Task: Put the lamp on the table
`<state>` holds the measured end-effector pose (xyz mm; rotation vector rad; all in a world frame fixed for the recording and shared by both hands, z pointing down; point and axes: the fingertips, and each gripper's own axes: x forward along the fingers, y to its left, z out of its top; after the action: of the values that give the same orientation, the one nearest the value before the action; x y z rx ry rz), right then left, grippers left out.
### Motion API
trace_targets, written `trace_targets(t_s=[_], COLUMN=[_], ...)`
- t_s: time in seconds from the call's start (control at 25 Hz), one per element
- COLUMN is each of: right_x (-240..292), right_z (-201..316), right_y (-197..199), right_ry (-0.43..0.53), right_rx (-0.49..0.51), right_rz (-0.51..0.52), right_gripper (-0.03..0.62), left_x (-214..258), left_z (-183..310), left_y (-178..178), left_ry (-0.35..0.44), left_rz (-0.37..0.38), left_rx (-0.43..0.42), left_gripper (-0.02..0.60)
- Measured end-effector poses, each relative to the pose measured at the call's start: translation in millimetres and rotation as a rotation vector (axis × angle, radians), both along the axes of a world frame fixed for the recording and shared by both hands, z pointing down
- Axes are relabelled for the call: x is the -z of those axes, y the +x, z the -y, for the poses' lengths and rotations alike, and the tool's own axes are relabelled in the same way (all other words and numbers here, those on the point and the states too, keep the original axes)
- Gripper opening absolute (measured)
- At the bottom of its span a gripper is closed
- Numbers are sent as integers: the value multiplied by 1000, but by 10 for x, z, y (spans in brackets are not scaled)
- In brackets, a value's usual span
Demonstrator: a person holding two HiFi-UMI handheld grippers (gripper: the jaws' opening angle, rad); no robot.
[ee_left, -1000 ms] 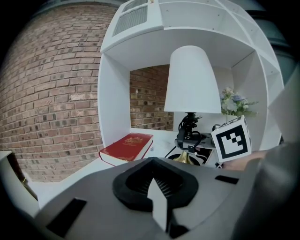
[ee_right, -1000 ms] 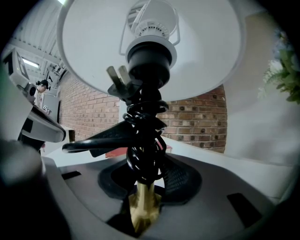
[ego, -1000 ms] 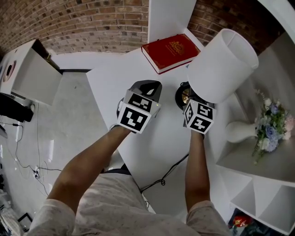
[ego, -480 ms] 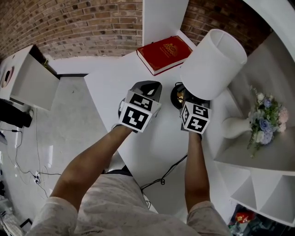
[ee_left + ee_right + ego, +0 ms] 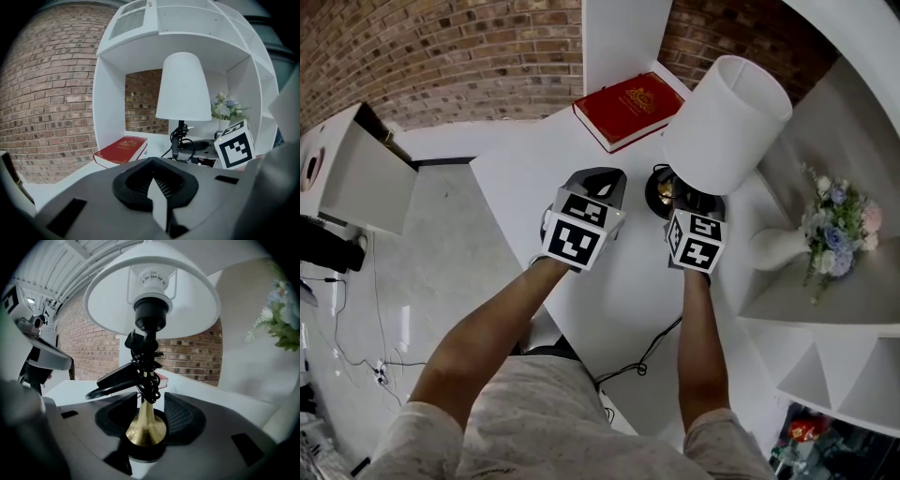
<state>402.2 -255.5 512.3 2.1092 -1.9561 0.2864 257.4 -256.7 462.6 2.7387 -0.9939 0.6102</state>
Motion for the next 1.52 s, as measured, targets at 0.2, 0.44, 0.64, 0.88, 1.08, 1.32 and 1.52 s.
trace_targets(t_s=[0.2, 0.44, 0.64, 0.88, 1.08, 1.32, 1.52], right_x=[29, 31, 56, 129, 203, 358, 472], right_z=[-93, -247, -366, -457, -541, -651, -759], right_y=[-21, -58, -121, -242, -336, -473, -559], right_ry=[-14, -40, -53, -53, -61, -63, -73], right_rx=[-28, -80, -118, -145, -165, -191, -227], right_rz=[-18, -19, -21, -25, -30, -44, -47], right_gripper=[161, 161, 161, 161, 161, 161, 161], left_x=[34, 77, 135, 137, 198, 258, 324], left_z=[-49, -98, -115, -124, -133, -160, -170], left_y=[-49, -152, -237, -351, -394, -429, -458], left_ry=[0, -1, -2, -8, -3, -6, -3], left_rz=[-11, -26, -43, -48, -62, -79, -94], left_rx=[-22, -46, -68, -89, -117, -161, -197], left_gripper=[-6, -6, -6, -6, -6, -6, -6])
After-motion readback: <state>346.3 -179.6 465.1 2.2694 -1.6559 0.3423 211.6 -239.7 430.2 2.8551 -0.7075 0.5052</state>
